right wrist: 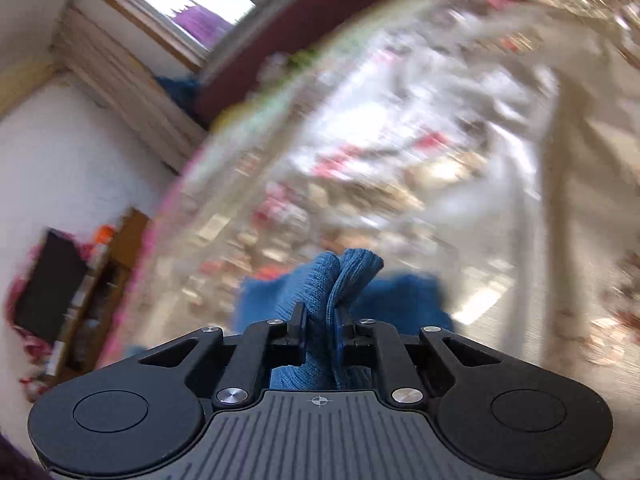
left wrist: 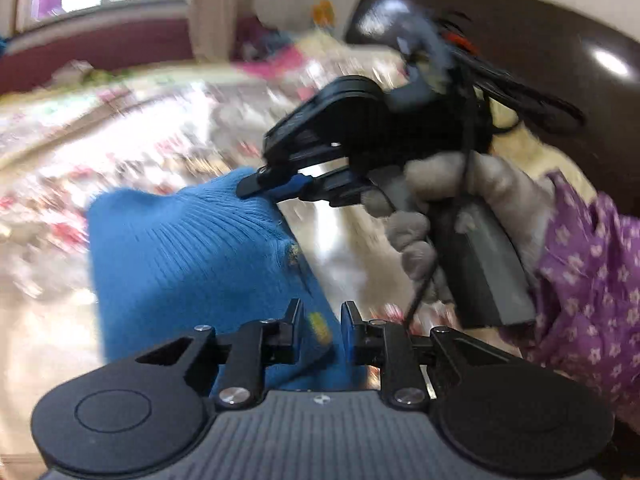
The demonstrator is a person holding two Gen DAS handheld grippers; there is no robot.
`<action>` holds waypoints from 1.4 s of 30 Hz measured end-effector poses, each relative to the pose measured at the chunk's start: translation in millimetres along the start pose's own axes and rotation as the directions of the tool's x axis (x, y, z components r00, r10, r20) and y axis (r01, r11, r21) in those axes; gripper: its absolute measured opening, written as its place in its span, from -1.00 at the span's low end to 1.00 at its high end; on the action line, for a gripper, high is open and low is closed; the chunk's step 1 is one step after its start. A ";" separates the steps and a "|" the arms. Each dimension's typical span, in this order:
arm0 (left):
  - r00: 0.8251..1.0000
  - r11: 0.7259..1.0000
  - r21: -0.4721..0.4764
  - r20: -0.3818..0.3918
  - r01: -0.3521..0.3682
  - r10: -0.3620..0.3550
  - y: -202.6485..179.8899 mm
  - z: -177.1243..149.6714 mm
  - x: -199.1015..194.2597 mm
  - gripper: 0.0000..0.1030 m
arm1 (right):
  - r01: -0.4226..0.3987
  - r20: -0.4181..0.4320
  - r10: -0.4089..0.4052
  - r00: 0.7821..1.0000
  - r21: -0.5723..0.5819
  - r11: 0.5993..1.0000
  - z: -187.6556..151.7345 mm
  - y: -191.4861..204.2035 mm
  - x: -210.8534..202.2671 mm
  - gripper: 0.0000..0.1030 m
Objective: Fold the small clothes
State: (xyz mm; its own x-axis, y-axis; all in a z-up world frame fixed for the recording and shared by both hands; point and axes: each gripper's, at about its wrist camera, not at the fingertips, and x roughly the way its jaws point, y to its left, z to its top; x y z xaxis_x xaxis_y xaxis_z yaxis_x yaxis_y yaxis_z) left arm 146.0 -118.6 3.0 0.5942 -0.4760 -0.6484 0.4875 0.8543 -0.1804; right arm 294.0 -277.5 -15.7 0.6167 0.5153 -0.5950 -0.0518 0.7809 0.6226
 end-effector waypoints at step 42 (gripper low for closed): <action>0.981 0.980 -0.070 -0.080 -0.185 0.179 69.4 -32.4 -5.1 0.22 | 0.043 -0.080 -0.044 0.996 -0.018 0.999 -122.9 -23.9 -80.9 -0.72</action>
State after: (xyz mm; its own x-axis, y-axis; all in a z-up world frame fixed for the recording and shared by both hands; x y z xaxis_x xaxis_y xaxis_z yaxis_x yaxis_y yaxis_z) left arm 156.0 -50.1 -30.1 0.6190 -0.2970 -0.7271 0.3233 0.9400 -0.1088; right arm 148.8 -294.4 -44.9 0.5534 0.5073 -0.6606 -0.0399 0.8084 0.5873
